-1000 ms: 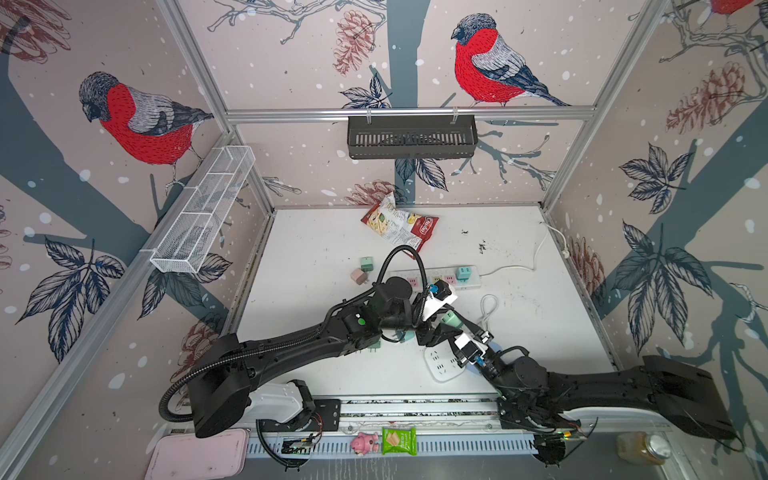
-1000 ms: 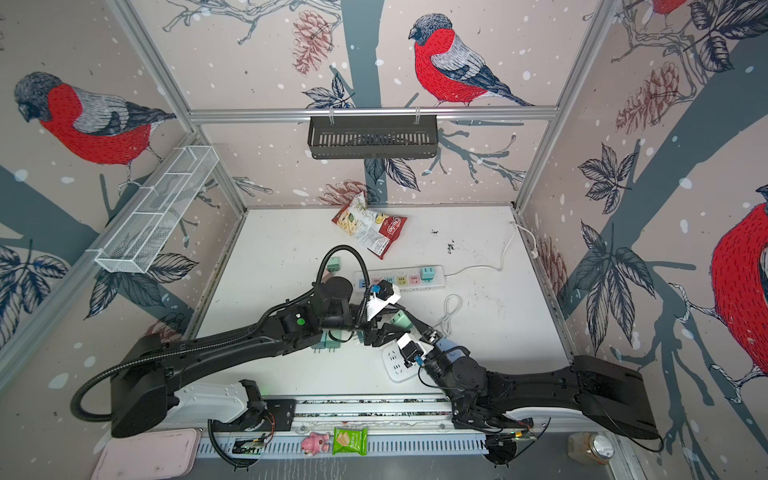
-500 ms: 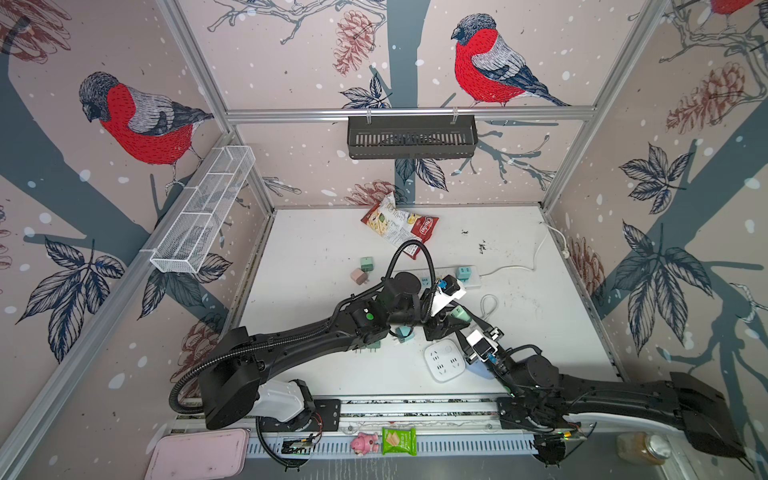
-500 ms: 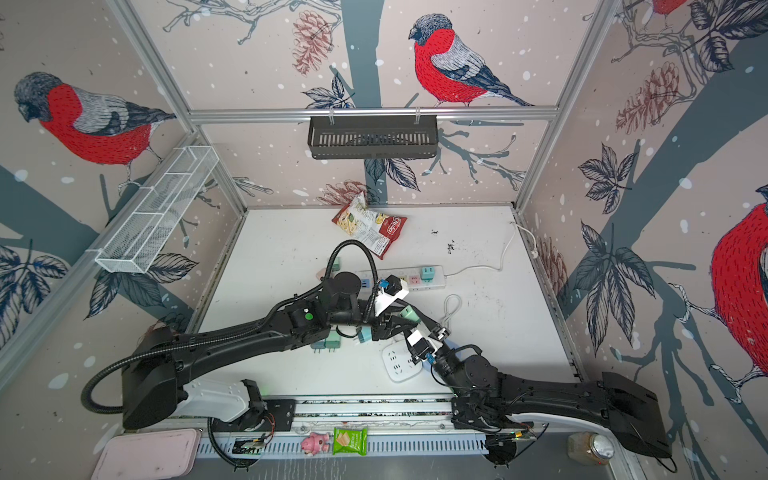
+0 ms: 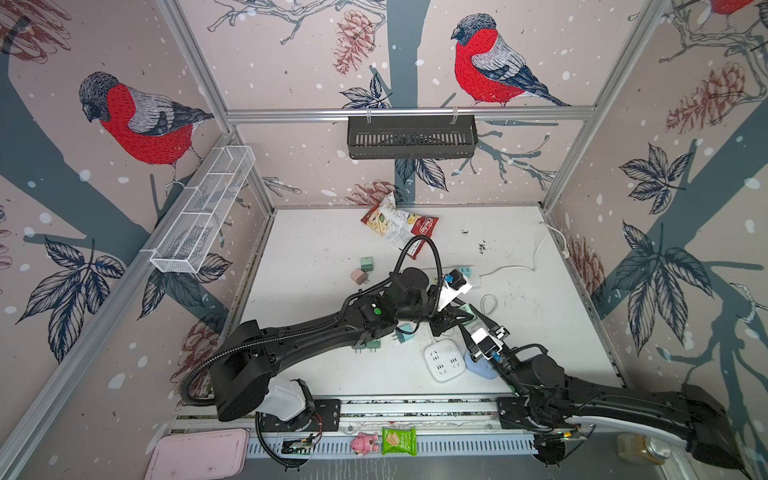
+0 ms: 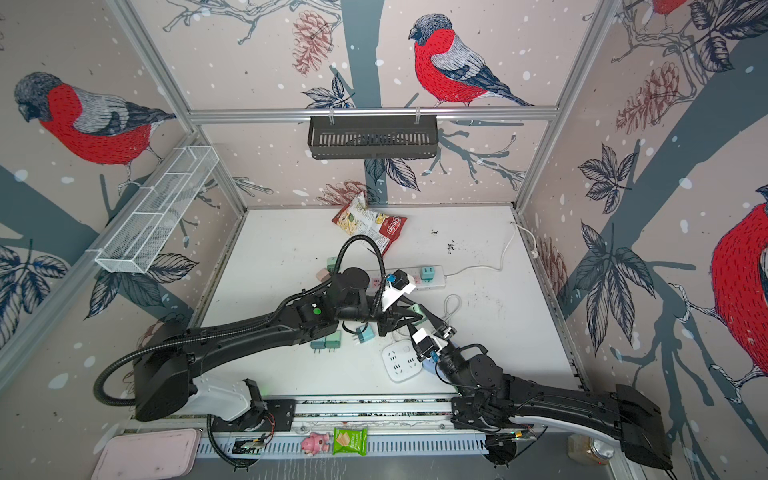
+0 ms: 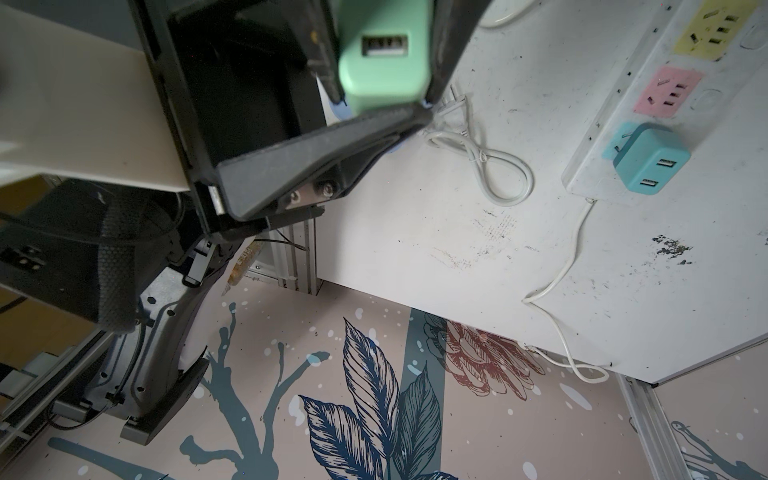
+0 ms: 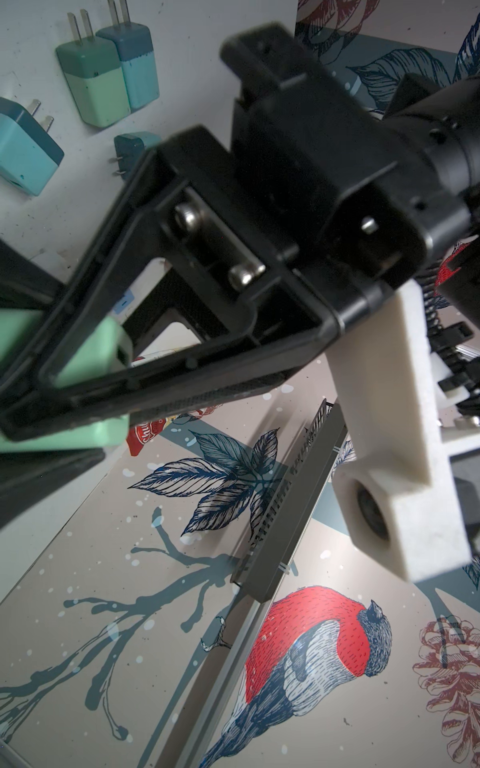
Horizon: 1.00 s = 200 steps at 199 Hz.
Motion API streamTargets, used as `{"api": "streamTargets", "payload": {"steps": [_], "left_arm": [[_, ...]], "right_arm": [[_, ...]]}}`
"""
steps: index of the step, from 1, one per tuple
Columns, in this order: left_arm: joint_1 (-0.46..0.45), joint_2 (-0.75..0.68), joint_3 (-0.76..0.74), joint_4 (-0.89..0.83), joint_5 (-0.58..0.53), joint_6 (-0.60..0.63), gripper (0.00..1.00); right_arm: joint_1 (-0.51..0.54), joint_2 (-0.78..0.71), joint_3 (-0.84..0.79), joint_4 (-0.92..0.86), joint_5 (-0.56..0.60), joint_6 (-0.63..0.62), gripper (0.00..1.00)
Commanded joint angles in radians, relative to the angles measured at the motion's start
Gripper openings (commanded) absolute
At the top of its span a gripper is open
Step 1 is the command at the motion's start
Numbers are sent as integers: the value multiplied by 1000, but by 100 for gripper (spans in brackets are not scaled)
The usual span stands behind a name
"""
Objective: Insert the plug
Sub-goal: 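Close the left gripper on the green adapter held by the right gripper, then open the right gripper and draw it back while the left gripper holds the adapter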
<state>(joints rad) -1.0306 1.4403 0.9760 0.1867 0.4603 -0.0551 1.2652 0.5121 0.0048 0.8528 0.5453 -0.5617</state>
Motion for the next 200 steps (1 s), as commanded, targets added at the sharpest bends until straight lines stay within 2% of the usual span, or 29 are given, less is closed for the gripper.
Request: {"api": "streamTargets", "payload": {"steps": [1,5,12,24,26,28,31,80,111,151,186,200], "left_arm": [[-11,-12,-21,-100,70,87,0],[-10,-21,-30,-90,63,84,0],[-9,-40,-47,-71,45,82,0],[-7,-79,-80,-38,-1,74,0],[-5,-86,-86,-33,-10,74,0],[-4,-93,-92,-27,-19,72,0],[-3,-104,-102,-19,-34,70,0],[75,-353,-314,170,-327,-26,0],[88,-483,-417,224,-550,16,0],[88,-535,-484,252,-568,233,0],[87,-511,-482,237,-625,274,0],[87,-508,-477,219,-657,278,0]], "right_arm": [[-16,-13,-200,164,-95,86,37],[-19,-16,-200,165,-95,91,42],[-29,-24,-205,163,-99,97,58],[-46,-41,-209,152,-122,109,74],[-50,-45,-210,149,-127,110,81],[-53,-47,-209,146,-132,113,95],[-60,-54,-209,140,-139,116,100],[-130,-161,-229,85,-208,154,100],[-207,-238,-225,22,-279,213,100],[-367,-290,-227,23,-229,378,100],[-543,-274,-226,49,-318,504,100],[-600,-258,-226,73,-293,570,99]]}}
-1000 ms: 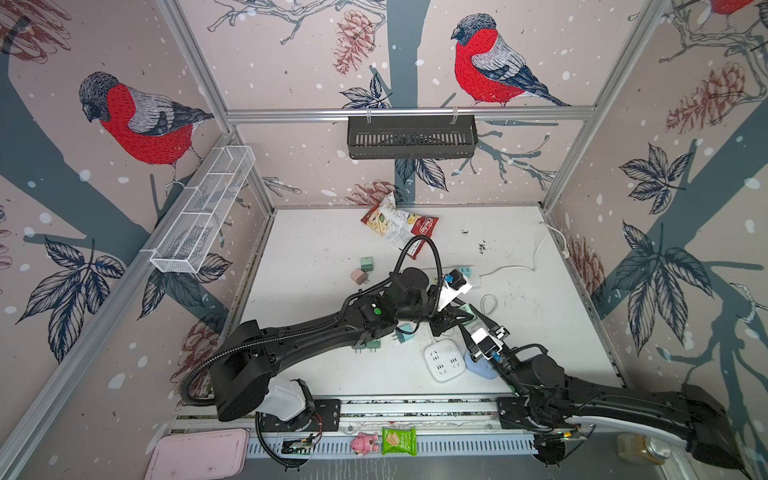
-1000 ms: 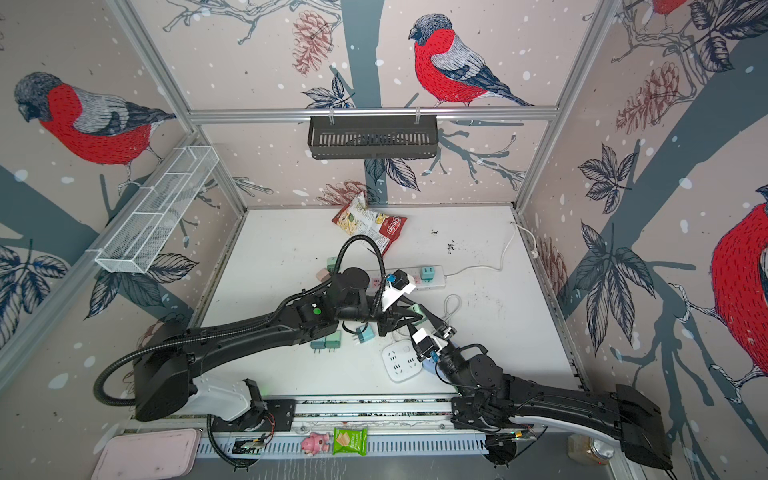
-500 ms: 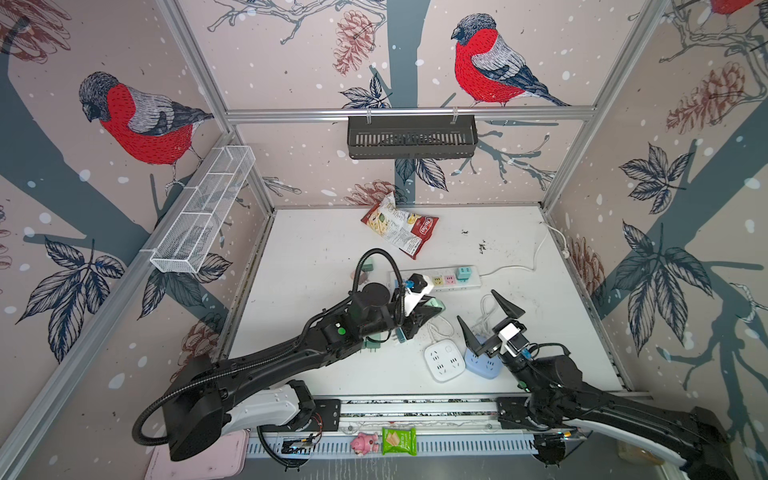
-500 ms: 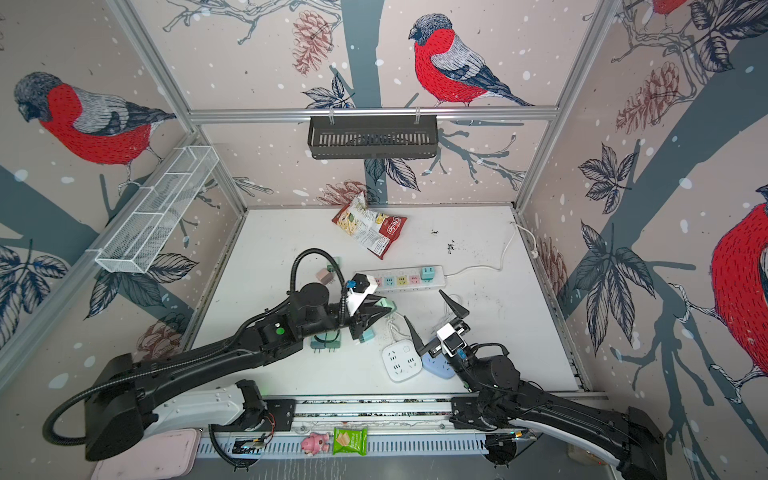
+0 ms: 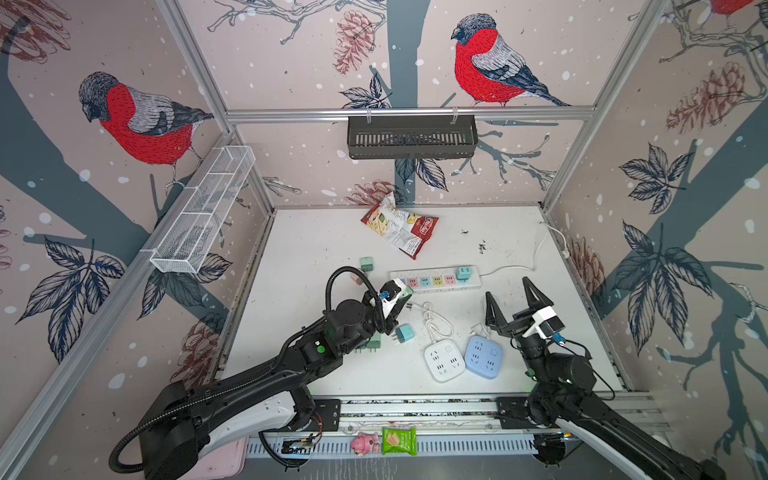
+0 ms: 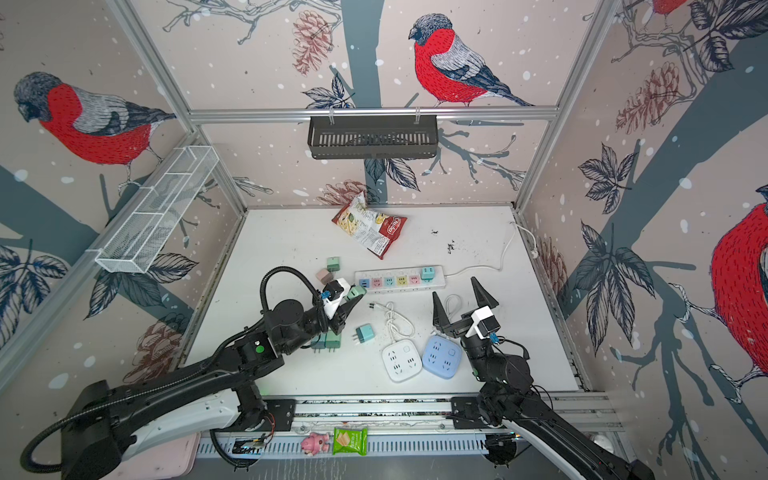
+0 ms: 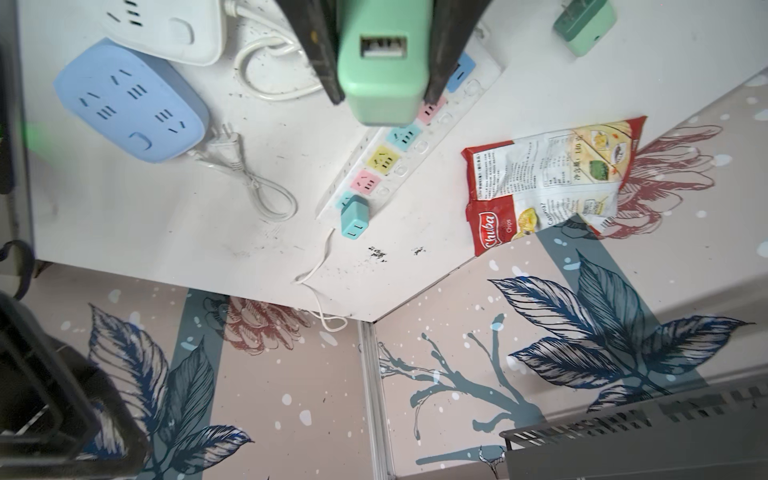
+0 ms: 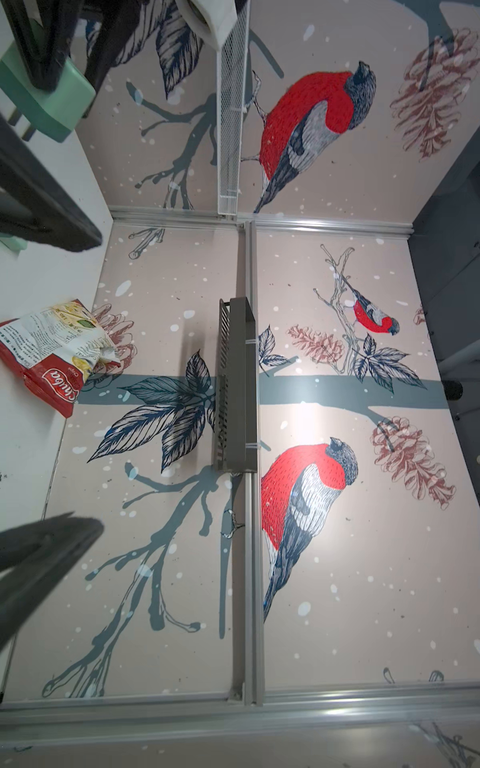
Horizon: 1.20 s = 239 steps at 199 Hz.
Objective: Insert the plug
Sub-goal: 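Open the right gripper and draw it back while the left gripper holds the adapter, then carry the green adapter with the left gripper over the socket beside the teal adapter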
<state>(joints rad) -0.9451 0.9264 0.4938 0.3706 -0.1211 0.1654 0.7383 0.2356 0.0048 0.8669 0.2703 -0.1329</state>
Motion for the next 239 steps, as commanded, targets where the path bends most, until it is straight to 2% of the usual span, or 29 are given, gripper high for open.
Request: {"api": "streamTargets", "payload": {"steps": [1,21,52,85,106,124,141,169,188,213,239], "left_arm": [[2,6,5,33,-76,57,0],[2,6,-1,15,-25,119,0],[3,-5,-2,6,-43,112,0],[2,-17,-59,79,-60,120,0],[2,-8,-82,109,3,163,0],[3,11,-69,114,27,194,0],[3,36,-36,114,26,211,0],[9,131,39,142,42,272,0],[11,239,145,76,49,342,0],[31,400,330,-120,43,385,0],[34,542,523,-347,27,428,0]], "right_arm": [[-78,20,-226,59,-16,149,99],[-152,42,-209,38,-17,235,100],[-229,93,-203,66,-38,284,99],[-282,183,-215,175,-41,327,100],[-322,261,-166,140,-60,358,100],[-261,322,-146,166,3,320,100],[-244,379,-133,190,-18,293,100],[-270,515,-61,173,-90,297,100],[-291,642,24,120,-138,306,100],[-298,747,100,64,-159,304,100],[-303,759,104,64,-156,310,99]]}}
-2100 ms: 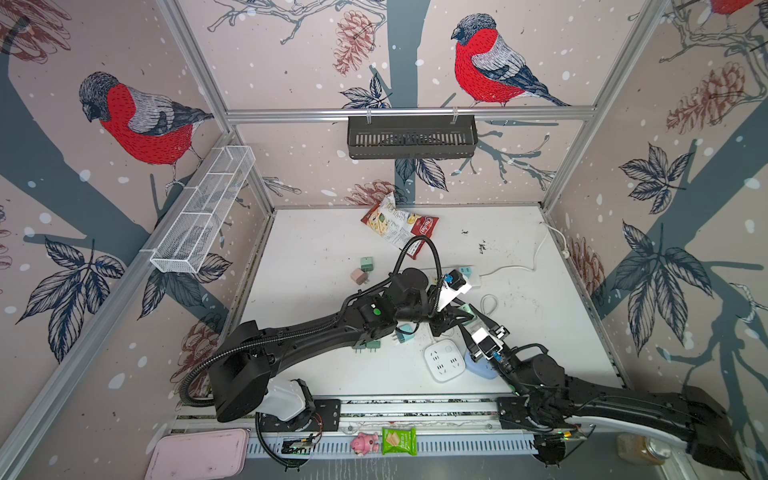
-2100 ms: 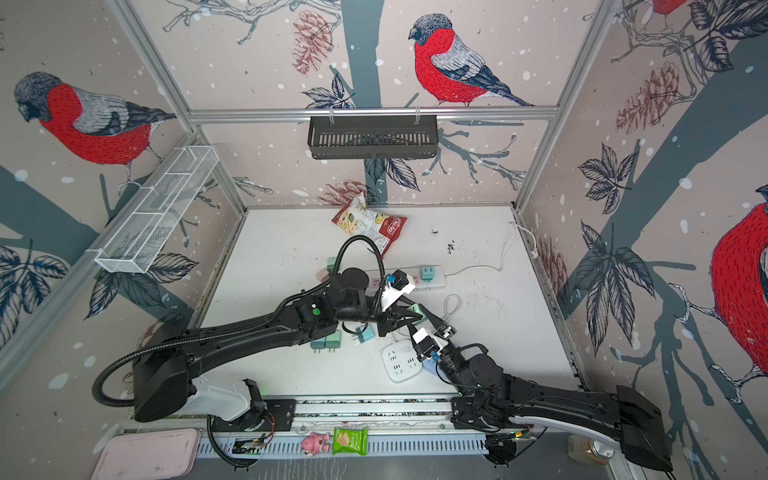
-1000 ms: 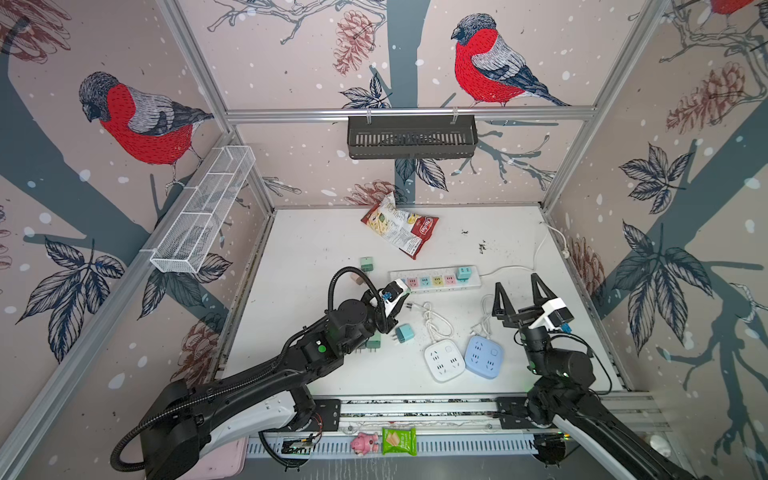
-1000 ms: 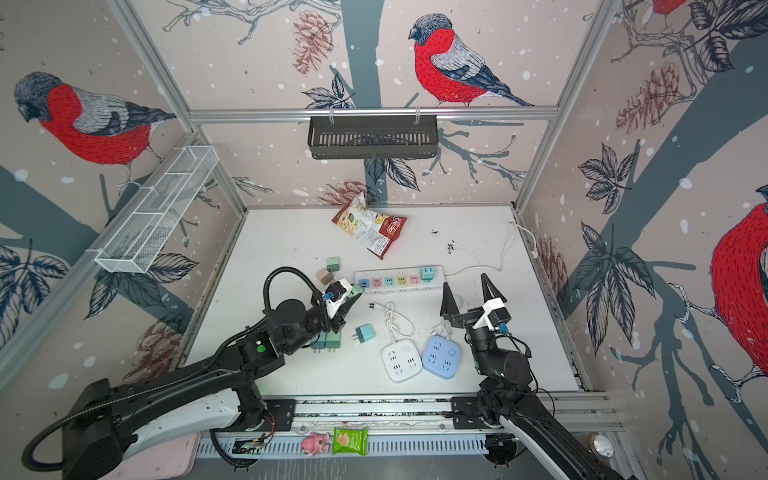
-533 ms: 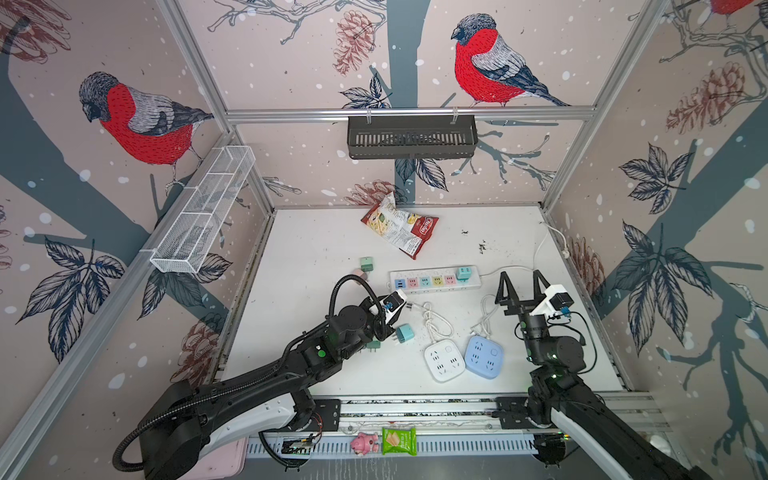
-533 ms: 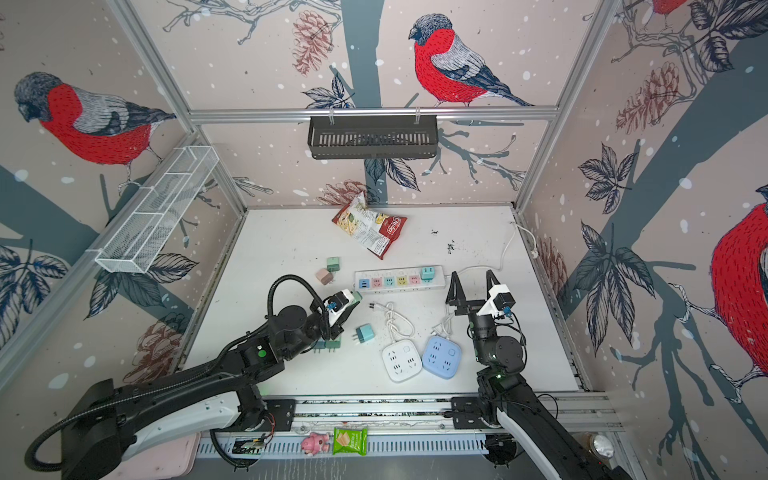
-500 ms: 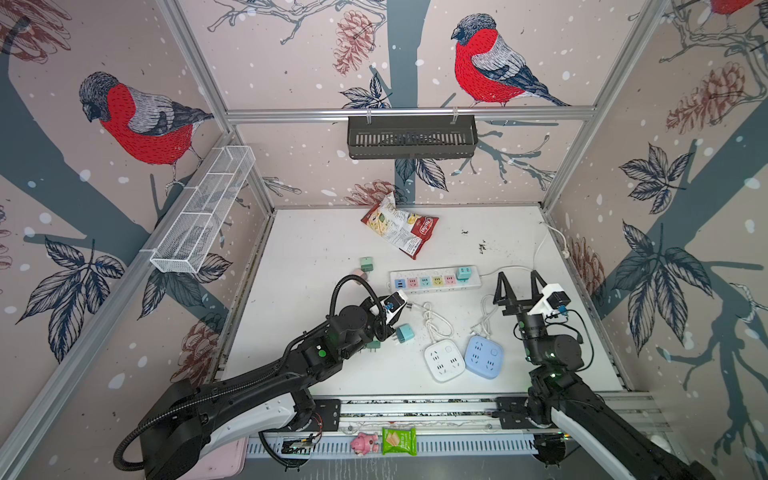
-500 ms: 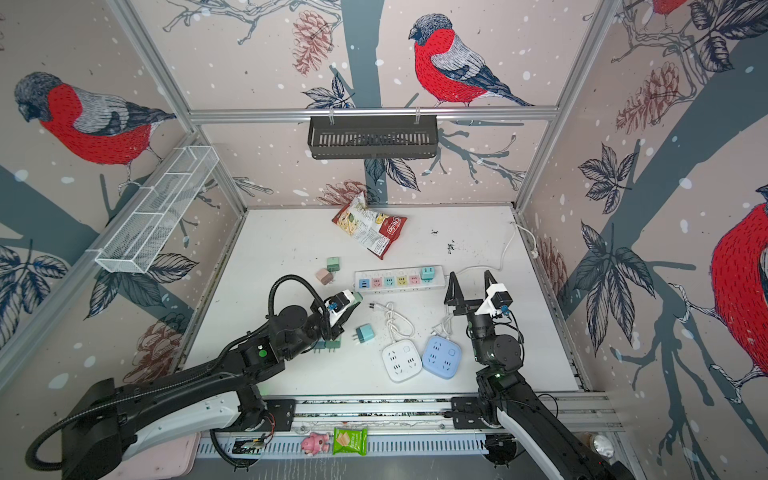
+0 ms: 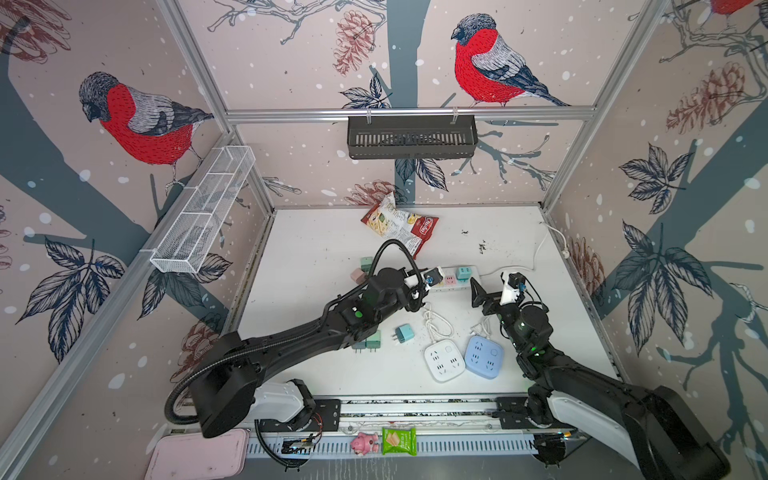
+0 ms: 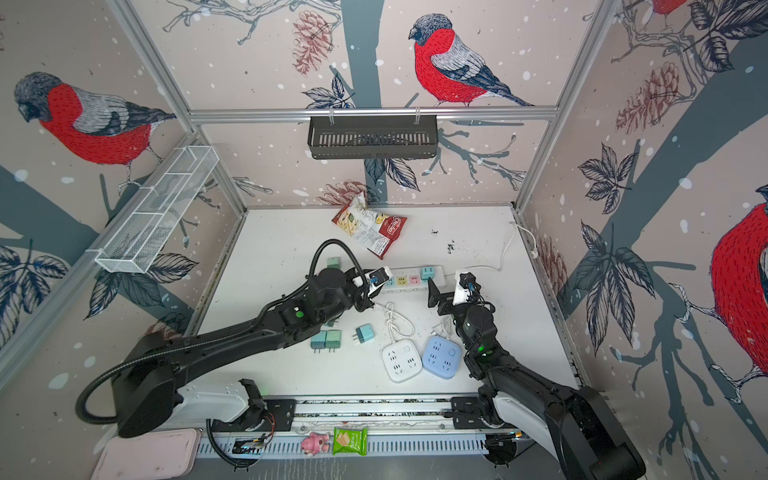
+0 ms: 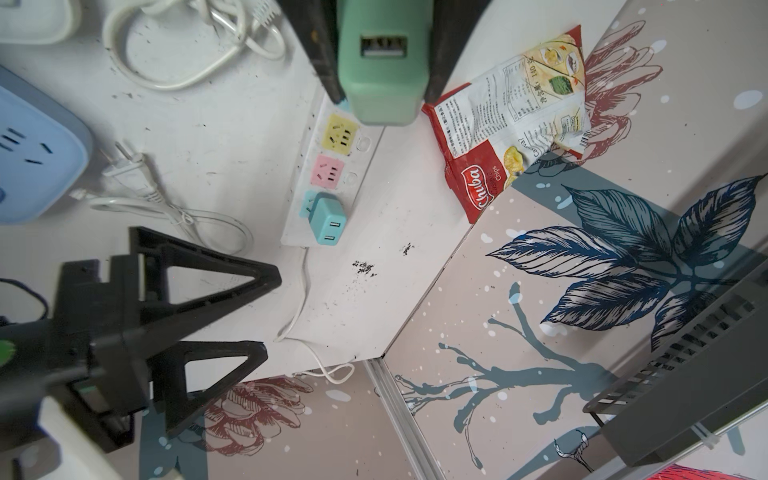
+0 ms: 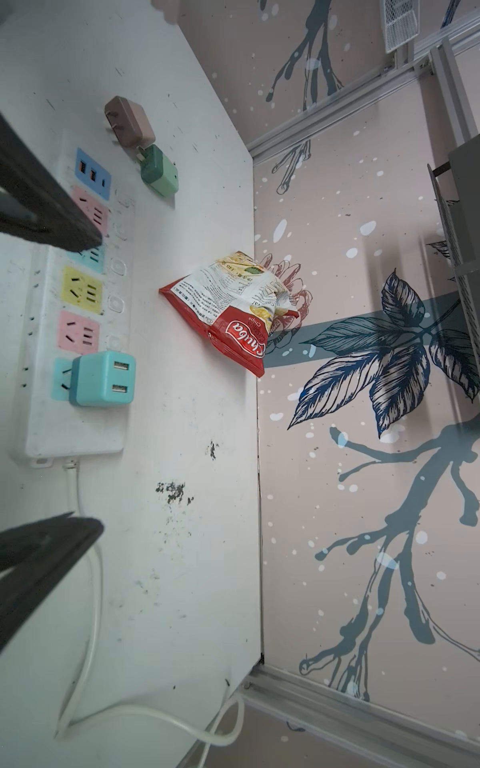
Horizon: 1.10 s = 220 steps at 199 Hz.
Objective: Insert the plug
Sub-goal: 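Carry the green adapter with the left gripper over the socket beside the teal adapter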
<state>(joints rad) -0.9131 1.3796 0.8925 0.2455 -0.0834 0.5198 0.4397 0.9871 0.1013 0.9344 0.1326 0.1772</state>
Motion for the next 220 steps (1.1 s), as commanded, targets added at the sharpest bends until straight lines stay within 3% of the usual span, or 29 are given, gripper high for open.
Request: {"api": "streamTargets", "payload": {"steps": [1,62,165,220], "left_arm": [[3,94,133,-228,-11,74,0],[8,237,336,-423,-52,105,0],[55,579,717,-605,160,181,0],[65,752,928,-729,198,200,0]], "right_arm": [[-4,7,7,-3,-18,1,99],[-49,-80,-54,23,21,59,100],[-165,-188,-106,-2,37,182,99],[-171,-154,-84,-16,36,188,100]]}}
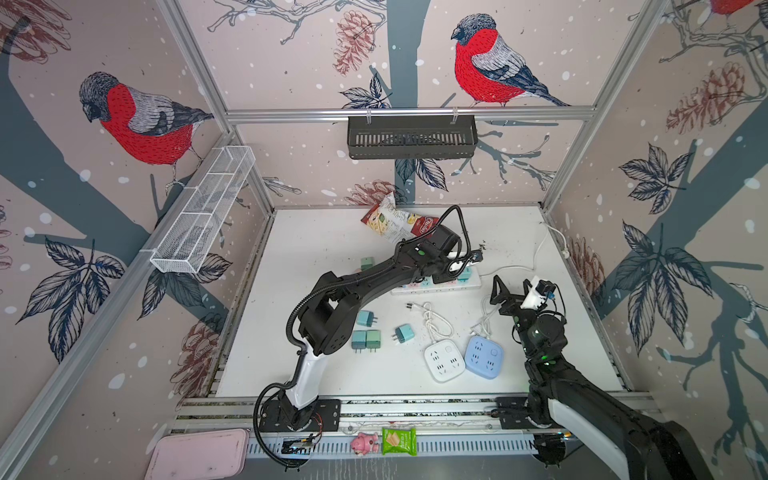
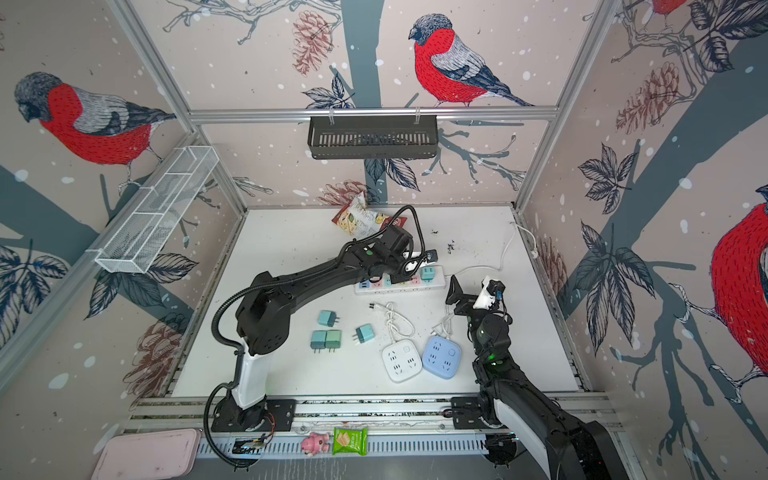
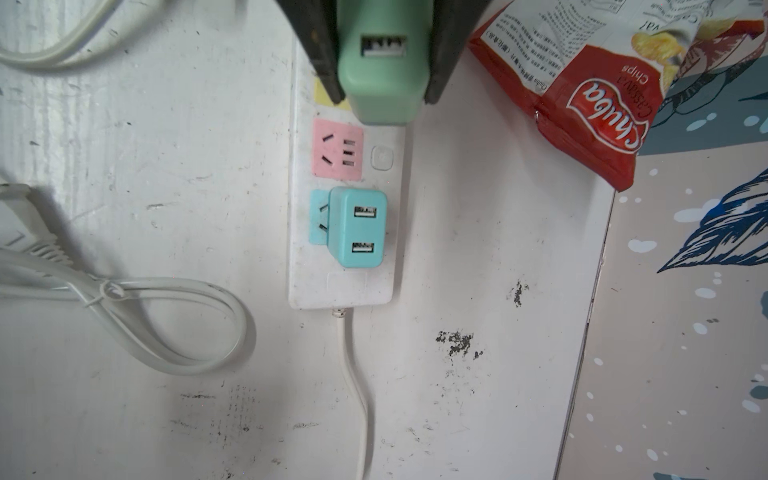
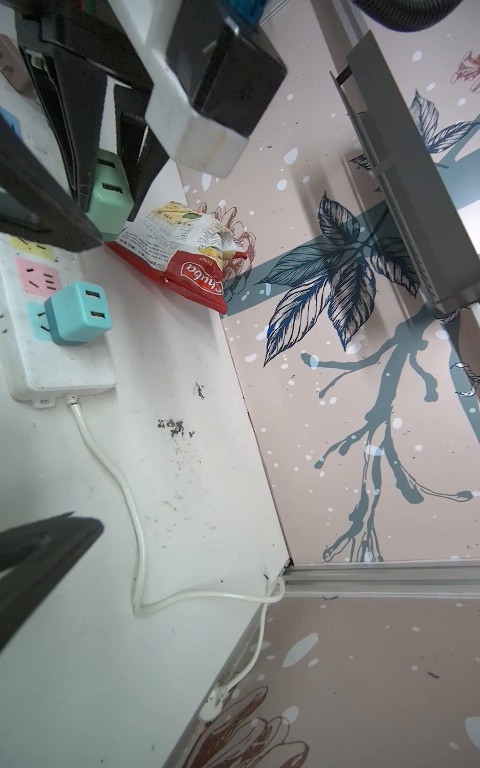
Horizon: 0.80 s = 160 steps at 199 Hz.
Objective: Insert the plug
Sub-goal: 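Carry the green adapter with the left gripper over the socket beside the teal adapter, then lower the green adapter with the left gripper into the socket beside the teal adapter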
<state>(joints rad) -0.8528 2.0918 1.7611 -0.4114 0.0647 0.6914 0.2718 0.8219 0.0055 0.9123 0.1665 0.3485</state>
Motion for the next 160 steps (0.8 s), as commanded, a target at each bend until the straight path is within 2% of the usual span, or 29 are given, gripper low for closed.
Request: {"api": "streamTargets", "payload": {"steps": [1,66,160], "left_arm": [[5,42,62,-74,52,28,0],[21,101,115,-93,88,33,0],[50,154,120,-56,221,27,0]], "right_arm": [[-4,11,12,5,2,17,100],[-6,6,8,7,6,20,100],[-6,6,7,7,4,24,100]]}}
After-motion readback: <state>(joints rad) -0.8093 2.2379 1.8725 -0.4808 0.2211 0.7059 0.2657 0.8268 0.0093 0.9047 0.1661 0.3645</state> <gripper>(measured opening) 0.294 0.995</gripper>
